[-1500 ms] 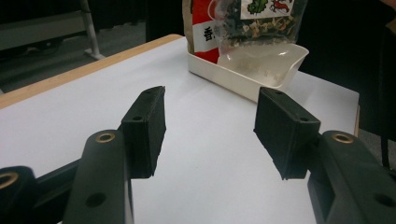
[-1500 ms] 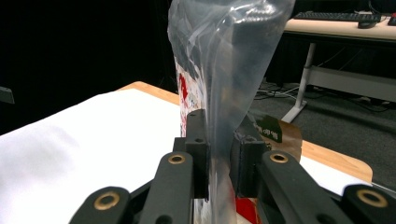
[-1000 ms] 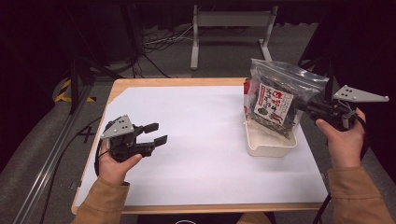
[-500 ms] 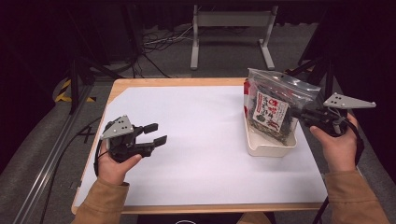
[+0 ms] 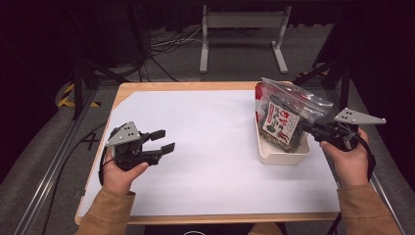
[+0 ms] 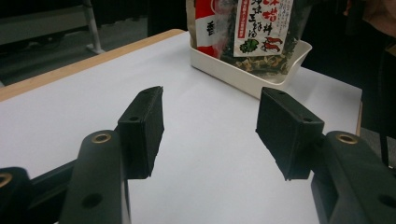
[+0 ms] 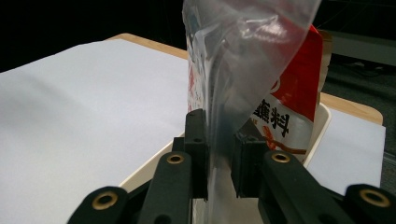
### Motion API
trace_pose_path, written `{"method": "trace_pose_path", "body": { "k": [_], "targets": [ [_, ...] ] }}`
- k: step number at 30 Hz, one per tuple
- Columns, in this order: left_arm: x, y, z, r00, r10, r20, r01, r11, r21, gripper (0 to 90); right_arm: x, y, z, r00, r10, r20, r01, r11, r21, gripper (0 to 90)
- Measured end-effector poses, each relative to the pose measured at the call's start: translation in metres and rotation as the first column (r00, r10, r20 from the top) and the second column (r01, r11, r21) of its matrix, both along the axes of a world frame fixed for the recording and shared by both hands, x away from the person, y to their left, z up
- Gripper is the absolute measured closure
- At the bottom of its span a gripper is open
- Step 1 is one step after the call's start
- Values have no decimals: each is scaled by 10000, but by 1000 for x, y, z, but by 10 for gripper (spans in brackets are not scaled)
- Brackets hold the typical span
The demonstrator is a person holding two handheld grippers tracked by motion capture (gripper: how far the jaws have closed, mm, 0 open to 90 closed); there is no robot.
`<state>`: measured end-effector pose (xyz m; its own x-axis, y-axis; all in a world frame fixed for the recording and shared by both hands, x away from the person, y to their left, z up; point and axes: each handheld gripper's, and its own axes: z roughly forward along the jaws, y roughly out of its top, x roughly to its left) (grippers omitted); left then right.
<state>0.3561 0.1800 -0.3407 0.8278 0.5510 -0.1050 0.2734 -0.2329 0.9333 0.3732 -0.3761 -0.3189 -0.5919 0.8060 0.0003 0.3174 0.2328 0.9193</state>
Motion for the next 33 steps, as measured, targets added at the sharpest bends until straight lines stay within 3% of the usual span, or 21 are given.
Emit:
{"method": "trace_pose_path", "body": {
  "k": [3,8,13,17,26,33],
  "targets": [
    [0,1,-1,10000,34,1,-34,10000,19,413,-2,-1,0,9999,-32,168,30,9999,112,742],
    [-3,5,-3,9999,104,-35,-103,9999,74,404,-9,-4,1,9989,-298,374,263,9956,900,549],
    [-8,10,-4,9998,171,75,-172,9998,109,395,-19,-6,3,9981,-398,460,348,9938,1060,404],
    [-11,13,-5,9998,186,48,-187,9997,152,387,-28,-5,2,9982,-412,442,383,9972,649,370],
    [-17,18,-13,9998,152,-111,-150,9997,176,367,-46,-3,-9,9989,-376,295,365,9985,398,319],
    [-18,23,-20,9996,201,-218,-197,9996,192,362,-57,6,-23,9999,-37,117,34,9998,199,316]
  ]
}}
